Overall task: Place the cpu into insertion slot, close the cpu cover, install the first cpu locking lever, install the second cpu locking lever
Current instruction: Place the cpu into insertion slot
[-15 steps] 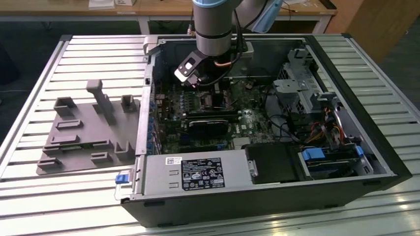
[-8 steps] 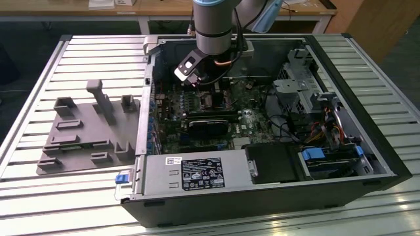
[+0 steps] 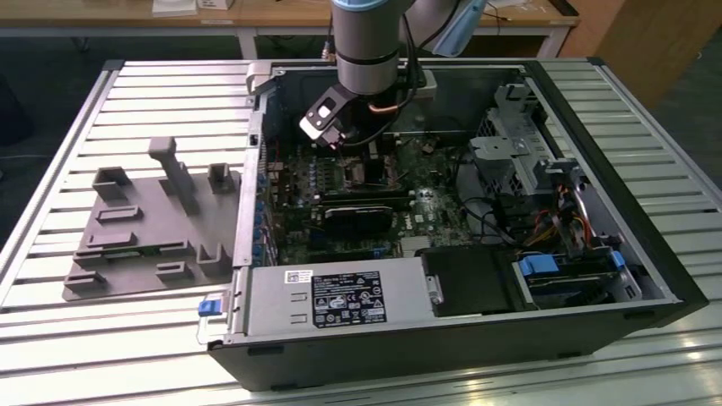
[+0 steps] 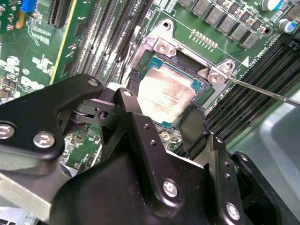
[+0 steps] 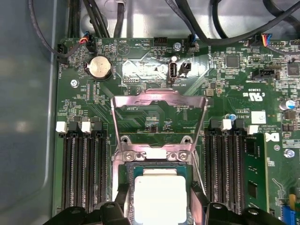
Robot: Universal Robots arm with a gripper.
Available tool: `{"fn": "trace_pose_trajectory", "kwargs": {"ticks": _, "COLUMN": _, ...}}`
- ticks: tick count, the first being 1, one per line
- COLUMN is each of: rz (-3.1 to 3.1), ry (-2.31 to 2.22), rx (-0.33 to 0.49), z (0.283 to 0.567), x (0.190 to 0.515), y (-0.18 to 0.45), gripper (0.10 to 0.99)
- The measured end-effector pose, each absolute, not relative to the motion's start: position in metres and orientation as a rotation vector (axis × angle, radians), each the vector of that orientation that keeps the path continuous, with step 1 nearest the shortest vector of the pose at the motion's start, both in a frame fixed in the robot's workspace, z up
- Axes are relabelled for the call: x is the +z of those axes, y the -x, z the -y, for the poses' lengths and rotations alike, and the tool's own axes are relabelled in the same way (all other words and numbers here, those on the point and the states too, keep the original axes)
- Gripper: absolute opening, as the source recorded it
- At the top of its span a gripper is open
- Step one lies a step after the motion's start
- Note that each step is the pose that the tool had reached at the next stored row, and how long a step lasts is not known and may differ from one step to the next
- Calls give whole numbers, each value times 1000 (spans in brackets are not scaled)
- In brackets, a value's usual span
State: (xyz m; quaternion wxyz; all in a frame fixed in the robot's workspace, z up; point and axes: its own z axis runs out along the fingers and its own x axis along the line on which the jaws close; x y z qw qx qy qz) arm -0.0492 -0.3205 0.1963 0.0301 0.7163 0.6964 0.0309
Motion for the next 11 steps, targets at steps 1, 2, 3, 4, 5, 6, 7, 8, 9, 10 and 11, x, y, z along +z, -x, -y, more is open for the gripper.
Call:
{"fn": "trace_pose_trajectory", "kwargs": {"ticks": 1, "rz": -2149, "ry": -2211, "rx": 102, "z": 320, "x": 196, "y": 49, "gripper": 612}}
{"fn": "trace_pose_trajectory", "kwargs": {"ticks": 2, "rz": -2151, "ry": -2213, "rx": 105, "z": 320, "x": 196, "y": 49, "gripper": 612}}
{"fn": "trace_pose_trajectory", "kwargs": {"ticks": 3, "rz": -2151, "ry": -2214, "rx": 107, "z": 320, "x": 196, "y": 49, "gripper": 612}}
{"fn": "trace_pose_trajectory", "kwargs": {"ticks": 4, "rz": -2151, "ry": -2214, "rx": 107, "z": 320, "x": 196, "y": 49, "gripper": 612}}
{"fn": "trace_pose_trajectory", "kwargs": {"ticks": 5, "rz": -2152, "ry": -2214, "rx": 108, "z": 320, "x": 196, "y": 49, "gripper": 612}}
{"fn": "trace_pose_trajectory", "kwargs": {"ticks": 6, "rz": -2152, "ry": -2214, "rx": 108, "z": 320, "x": 196, "y": 49, "gripper": 612}}
{"fn": "trace_pose_trajectory", "kwargs": {"ticks": 7, "rz": -2152, "ry": -2214, "rx": 108, "z": 320, "x": 196, "y": 49, "gripper": 612}}
{"fn": "trace_pose_trajectory", "kwargs": {"ticks": 8, "rz": -2152, "ry": -2214, "rx": 108, "z": 320, "x": 196, "y": 49, "gripper": 612}}
{"fn": "trace_pose_trajectory", "kwargs": {"ticks": 9, "rz": -2152, "ry": -2214, "rx": 108, "z": 320, "x": 196, "y": 49, "gripper": 612}}
{"fn": "trace_pose_trajectory", "kwargs": {"ticks": 10, "rz": -2153, "ry": -2215, "rx": 109, "z": 321, "x": 196, "y": 49, "gripper": 612}}
{"fn": "trace_pose_trajectory", "kwargs": {"ticks": 11, "rz": -2154, "ry": -2216, "rx": 112, "z": 321, "x": 196, "y": 49, "gripper": 612}}
